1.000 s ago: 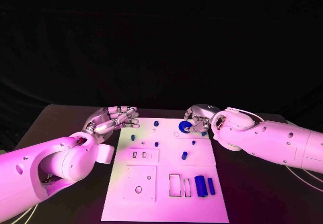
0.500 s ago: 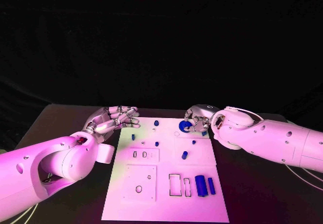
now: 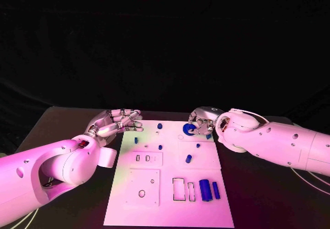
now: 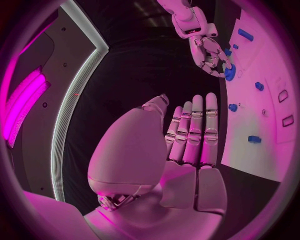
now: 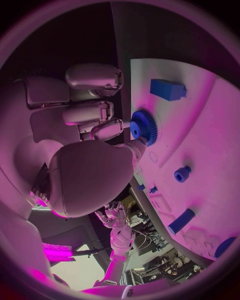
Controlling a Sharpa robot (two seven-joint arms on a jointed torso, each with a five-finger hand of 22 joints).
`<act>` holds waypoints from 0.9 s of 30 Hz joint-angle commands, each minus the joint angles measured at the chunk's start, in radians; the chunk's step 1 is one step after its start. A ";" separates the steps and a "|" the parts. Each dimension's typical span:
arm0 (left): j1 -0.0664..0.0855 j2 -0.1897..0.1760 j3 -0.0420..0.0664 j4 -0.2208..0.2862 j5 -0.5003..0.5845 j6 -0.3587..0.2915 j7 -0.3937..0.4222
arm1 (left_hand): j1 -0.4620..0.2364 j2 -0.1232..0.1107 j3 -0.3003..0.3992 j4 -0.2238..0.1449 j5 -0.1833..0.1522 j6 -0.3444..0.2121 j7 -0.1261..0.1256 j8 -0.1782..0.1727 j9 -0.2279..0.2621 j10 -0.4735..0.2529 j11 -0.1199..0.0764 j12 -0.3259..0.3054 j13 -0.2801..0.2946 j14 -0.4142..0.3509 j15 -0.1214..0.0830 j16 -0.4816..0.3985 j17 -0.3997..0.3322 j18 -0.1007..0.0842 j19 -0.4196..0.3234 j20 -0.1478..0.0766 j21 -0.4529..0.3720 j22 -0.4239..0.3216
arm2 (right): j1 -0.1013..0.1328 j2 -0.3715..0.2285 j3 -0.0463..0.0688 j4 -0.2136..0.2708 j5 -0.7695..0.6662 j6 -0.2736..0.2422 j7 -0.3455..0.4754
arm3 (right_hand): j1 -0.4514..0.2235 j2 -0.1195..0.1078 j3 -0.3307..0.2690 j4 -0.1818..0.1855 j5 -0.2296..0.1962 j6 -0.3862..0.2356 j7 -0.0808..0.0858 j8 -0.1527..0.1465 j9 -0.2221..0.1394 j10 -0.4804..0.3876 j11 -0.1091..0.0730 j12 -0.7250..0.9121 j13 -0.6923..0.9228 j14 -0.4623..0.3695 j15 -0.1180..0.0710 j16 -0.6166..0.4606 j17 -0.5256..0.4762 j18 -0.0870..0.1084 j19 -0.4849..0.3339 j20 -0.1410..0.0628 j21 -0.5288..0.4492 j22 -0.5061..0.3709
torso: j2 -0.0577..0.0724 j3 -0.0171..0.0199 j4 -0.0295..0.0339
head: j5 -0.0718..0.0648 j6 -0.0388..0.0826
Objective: Assemble the parts on the task board
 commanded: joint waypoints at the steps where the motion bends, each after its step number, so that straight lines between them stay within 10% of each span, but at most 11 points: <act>1: 0.002 0.001 0.001 0.001 0.002 0.022 0.001 | -0.006 0.001 0.006 0.000 -0.003 -0.005 0.010 -0.006 -0.001 0.001 0.007 -0.003 0.000 -0.002 0.002 0.007 0.002 0.012 0.006 -0.002 0.003 0.001 | -0.008 0.000 -0.005 0.004 -0.018 -0.004 0.001 | 0.035 0.006 0.038 -0.011 -0.006 0.038 -0.019 0.011 0.002 0.008 -0.007 0.008 0.006 0.092 -0.010 0.006 0.209 -0.018 0.006 -0.006 0.006 0.050 | 0.000 -0.0002 0.0001 | 0.000 -0.001; 12: 0.002 0.001 0.001 0.000 0.002 0.023 -0.002 | -0.008 0.003 0.008 0.001 -0.003 -0.006 0.010 -0.006 -0.001 0.001 0.008 -0.004 -0.001 -0.003 0.002 0.007 0.003 0.012 0.005 -0.002 0.005 0.002 | -0.010 0.001 -0.005 0.023 -0.066 -0.186 0.002 | 0.010 -0.045 0.104 -0.017 -0.013 0.070 -0.027 0.018 0.003 0.029 -0.015 0.031 0.031 0.094 -0.016 0.008 0.216 -0.028 0.033 -0.013 0.035 0.087 | 0.000 -0.0005 0.0009 | 0.001 0.002; 27: 0.002 0.003 0.001 -0.001 0.002 0.022 -0.001 | -0.008 0.003 0.009 0.002 -0.004 -0.006 0.010 -0.006 -0.002 0.000 0.008 -0.005 -0.001 -0.004 0.002 0.007 0.003 0.012 0.004 -0.002 0.005 0.003 | -0.009 0.023 -0.005 0.103 -0.125 -0.253 -0.014 | 0.003 -0.056 0.110 -0.016 -0.015 0.075 -0.029 0.020 0.003 0.037 -0.016 0.037 0.038 0.094 -0.017 0.009 0.218 -0.031 0.043 -0.014 0.046 0.101 | 0.000 -0.0009 0.0005 | 0.013 0.000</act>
